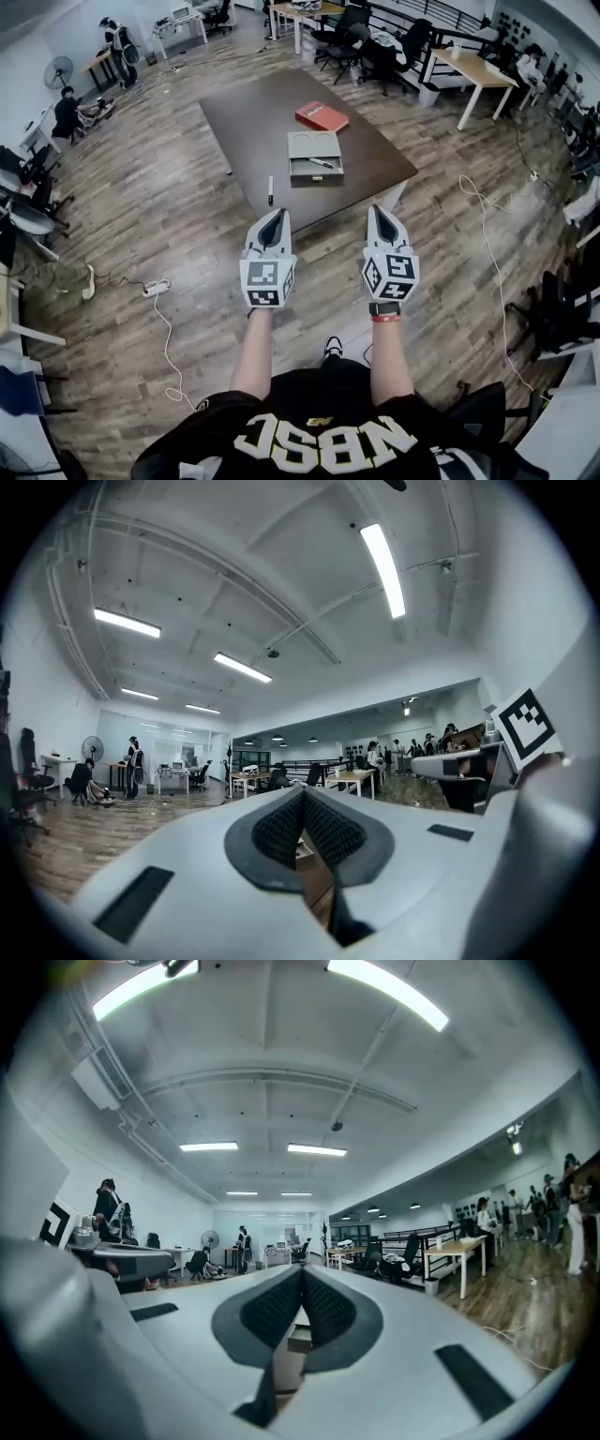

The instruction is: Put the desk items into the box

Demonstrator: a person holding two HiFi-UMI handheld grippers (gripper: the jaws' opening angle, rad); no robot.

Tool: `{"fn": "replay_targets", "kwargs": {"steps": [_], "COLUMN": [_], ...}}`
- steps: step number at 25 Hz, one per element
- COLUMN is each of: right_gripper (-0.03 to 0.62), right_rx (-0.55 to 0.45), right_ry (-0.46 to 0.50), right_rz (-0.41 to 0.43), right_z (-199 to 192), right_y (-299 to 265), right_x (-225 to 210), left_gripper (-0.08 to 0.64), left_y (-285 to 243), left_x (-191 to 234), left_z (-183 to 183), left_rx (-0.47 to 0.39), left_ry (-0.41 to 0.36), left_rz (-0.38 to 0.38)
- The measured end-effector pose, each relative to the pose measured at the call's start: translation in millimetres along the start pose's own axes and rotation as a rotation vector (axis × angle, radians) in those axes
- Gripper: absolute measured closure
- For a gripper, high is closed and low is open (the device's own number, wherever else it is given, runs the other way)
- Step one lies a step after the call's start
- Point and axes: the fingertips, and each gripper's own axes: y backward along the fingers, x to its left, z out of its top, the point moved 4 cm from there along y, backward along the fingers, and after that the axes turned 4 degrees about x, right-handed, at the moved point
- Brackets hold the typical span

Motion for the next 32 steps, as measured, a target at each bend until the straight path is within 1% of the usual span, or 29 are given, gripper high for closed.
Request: {"fn": "replay_targets", "kwargs": {"steps": [2, 5, 9, 12, 15, 18, 22, 28, 30, 32], "right_gripper": [0.584, 0.584, 0.581, 0.583, 0.583, 0.583, 0.581, 0.581, 0.581, 0.581], "right_rx": [-0.005, 0.012, 0.035, 0.075, 0.114, 0.132, 0.140, 0.137, 0.140, 0.138], "right_ry": [-0.010, -0.013, -0.038, -0.063, -0.086, -0.079, -0.067, -0.045, -0.082, -0.152], "right_rz": [0.025, 0.062, 0.113, 0.158, 0.204, 0.239, 0.249, 0.217, 0.231, 0.244], "right_z": [4, 1, -14, -31, -42, -48, -50, -41, -36, -32], "right_y": [-23, -54, -86, -104, -124, -144, -186, -268, -296, -325], "right_x": [-18, -41, -66, -82, -84, -74, -71, -95, -95, -92], "left_gripper": [0.548, 0.548, 0.548, 0.548, 0.548, 0.548, 0.548, 0.548, 0.548, 0.548], "left_y": [-28, -64, -101, -119, -136, -152, -189, -267, -291, -315], "left_x": [-3, -6, -12, -21, -21, -6, 16, 56, 74, 93], "left_z": [3, -1, -15, -29, -38, -42, -42, -51, -50, -47], "left_rx": [0.001, 0.016, 0.043, 0.062, 0.109, 0.126, 0.114, 0.095, 0.091, 0.090], "left_ry": [-0.011, -0.005, 0.000, 0.022, 0.007, 0.009, 0.003, 0.024, 0.030, 0.025], "left_rz": [0.011, 0.036, 0.064, 0.084, 0.091, 0.102, 0.089, 0.068, 0.064, 0.056]}}
